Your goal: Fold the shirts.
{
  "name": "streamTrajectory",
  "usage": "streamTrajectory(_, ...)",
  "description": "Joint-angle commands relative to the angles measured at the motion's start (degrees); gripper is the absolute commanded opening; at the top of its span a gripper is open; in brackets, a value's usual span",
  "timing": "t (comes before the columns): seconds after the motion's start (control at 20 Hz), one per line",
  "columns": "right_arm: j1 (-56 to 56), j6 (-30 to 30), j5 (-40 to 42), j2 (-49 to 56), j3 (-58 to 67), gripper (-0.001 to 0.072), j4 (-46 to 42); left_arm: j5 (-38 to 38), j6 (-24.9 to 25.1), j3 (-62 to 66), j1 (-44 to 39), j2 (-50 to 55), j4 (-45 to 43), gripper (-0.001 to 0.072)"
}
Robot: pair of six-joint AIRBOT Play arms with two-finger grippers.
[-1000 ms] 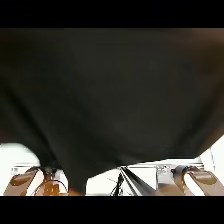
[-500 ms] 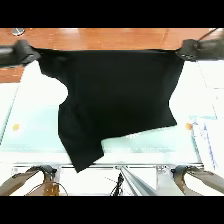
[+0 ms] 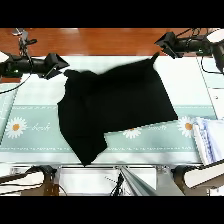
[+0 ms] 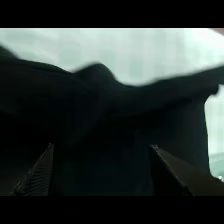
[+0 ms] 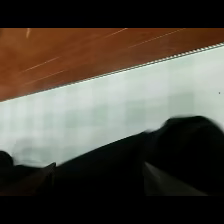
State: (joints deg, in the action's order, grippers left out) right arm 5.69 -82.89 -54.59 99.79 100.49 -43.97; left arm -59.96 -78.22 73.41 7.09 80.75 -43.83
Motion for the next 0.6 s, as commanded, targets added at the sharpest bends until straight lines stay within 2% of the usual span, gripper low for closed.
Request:
streamTrajectory(0.0, 4.8, 0.9, -8.6, 0.7, 1.5, 0.0623, 1.3, -13.2, 0.5, 0.0, 4.8, 0.9, -8.2, 0.0703)
streamTrajectory(0.05, 7.5, 1.2, -13.5, -0.6, 1.5, 0.0623, -1.4, -18.3, 0.5, -0.4, 7.4, 0.9, -11.6, 0.0703)
streamTrajectory(0.15, 13.2, 1.5, -24.0, -3.5, 1.5, 0.0619, -13.2, -27.5, 0.8, -3.8, 13.6, -0.3, -13.8, 0.0703)
streamTrajectory(0.25, 18.6, 0.7, -34.6, -5.6, 0.8, 0.0619, -27.8, -30.2, 0.8, -11.0, 18.9, -4.0, -13.8, 0.0703)
streamTrajectory(0.3, 21.2, 0.0, -36.9, -6.9, -1.4, 0.062, -30.3, -29.0, 1.6, -15.3, 21.0, -6.4, -13.9, 0.0703)
streamTrajectory(0.35, 24.2, -1.8, -35.9, -9.2, -5.9, 0.0619, -28.1, -27.0, 2.0, -20.1, 22.8, -8.9, -13.8, 0.0703)
streamTrajectory(0.55, 27.7, 1.9, -21.3, -21.9, -32.2, 0.0619, -19.2, -17.2, 3.9, -38.4, 27.5, -15.6, -11.6, 0.0703)
